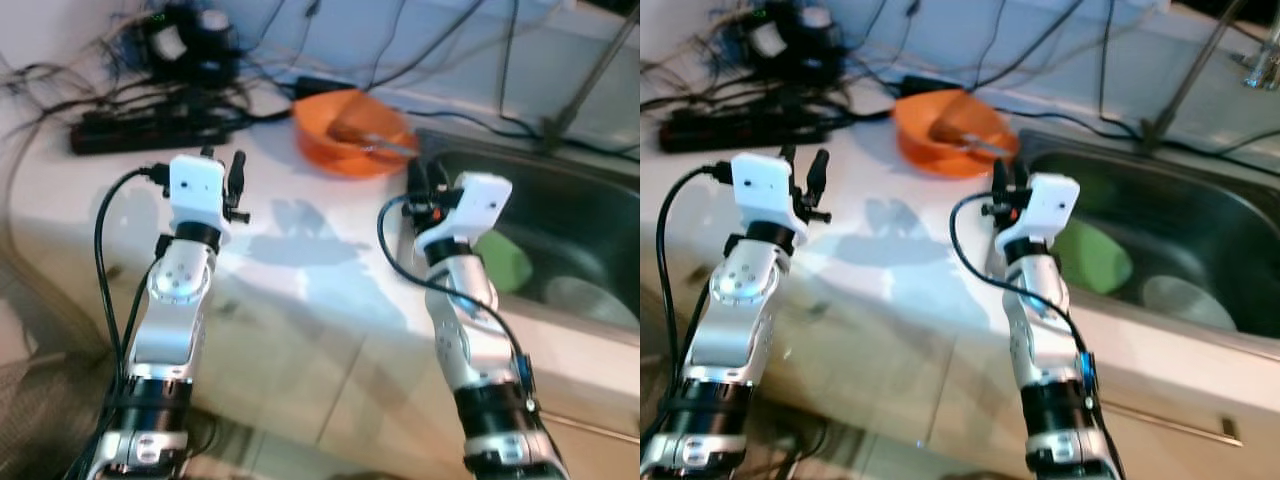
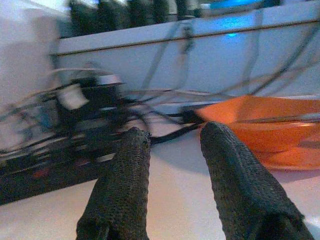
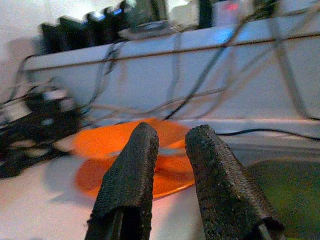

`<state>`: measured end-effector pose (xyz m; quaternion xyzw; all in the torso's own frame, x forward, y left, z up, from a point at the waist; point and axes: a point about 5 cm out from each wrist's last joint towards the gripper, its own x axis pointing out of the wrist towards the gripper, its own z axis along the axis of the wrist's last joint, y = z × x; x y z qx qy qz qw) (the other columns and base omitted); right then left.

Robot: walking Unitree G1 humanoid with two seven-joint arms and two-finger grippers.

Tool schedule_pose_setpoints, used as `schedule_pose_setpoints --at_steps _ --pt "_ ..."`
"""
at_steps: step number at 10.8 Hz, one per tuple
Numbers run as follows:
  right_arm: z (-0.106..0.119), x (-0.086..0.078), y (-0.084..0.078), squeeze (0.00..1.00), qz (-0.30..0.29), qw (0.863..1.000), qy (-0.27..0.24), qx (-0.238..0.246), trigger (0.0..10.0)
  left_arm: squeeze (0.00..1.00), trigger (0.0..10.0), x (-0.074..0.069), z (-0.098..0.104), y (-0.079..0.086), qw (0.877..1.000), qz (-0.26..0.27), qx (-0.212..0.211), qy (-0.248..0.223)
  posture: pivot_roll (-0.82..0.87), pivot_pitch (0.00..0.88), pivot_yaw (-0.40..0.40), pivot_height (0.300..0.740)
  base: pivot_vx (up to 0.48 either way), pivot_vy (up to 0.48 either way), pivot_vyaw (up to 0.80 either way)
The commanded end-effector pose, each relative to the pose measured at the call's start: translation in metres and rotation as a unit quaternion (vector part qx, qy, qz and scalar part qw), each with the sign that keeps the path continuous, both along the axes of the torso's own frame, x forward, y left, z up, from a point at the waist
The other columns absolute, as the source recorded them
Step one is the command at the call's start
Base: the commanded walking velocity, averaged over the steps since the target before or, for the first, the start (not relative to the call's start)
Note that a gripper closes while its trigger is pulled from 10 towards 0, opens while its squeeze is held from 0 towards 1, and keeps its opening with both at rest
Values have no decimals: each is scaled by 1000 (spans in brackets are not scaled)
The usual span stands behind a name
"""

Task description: Kitchen organization

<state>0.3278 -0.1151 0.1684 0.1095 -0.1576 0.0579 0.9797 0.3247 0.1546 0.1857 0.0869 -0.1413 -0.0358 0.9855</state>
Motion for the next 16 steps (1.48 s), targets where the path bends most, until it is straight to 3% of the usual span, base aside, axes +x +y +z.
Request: schedule_pose_setpoints --at_steps 1,4,7,8,9,11,13,14,16 --pt "-3 0 -15 0 -23 1000 7 -2 10000 0 10000 0 2 -13 1000 -22 2 -2 91 41 -76 740 349 0 0" --pt "-4 0 -13 0 -21 1000 8 0 10000 0 10000 -1 3 -14 1000 -26 4 -4 98 37 -78 740 330 0 0" --pt "-4 0 -13 0 -21 1000 8 1 10000 0 10000 -2 3 -19 999 -47 0 -5 97 40 -74 740 0 0 0" --pt "-4 0 -13 0 -23 1000 8 2 10000 0 10000 -3 3 -21 998 -68 3 7 96 43 -74 740 0 0 0" --pt "-4 0 -14 0 -25 1000 9 2 10000 0 10000 -3 -1 -26 990 -132 12 58 98 48 -77 740 0 0 0" --pt "-5 1 -12 0 -23 1000 10 3 10000 0 10000 -3 4 -27 974 -198 17 113 106 46 -77 740 0 0 0" --pt "-7 0 -8 0 -21 1000 11 5 10000 0 10000 3 12 -28 971 -208 4 122 115 33 -69 740 0 0 0" --pt "-7 0 -7 0 -21 1000 12 6 10000 1000 10000 9 14 -29 972 -199 -11 126 115 27 -64 740 0 0 0" --pt "-9 0 -6 0 -23 1000 15 8 10000 1000 10000 26 16 -42 965 -208 18 156 114 22 -52 740 0 0 0"
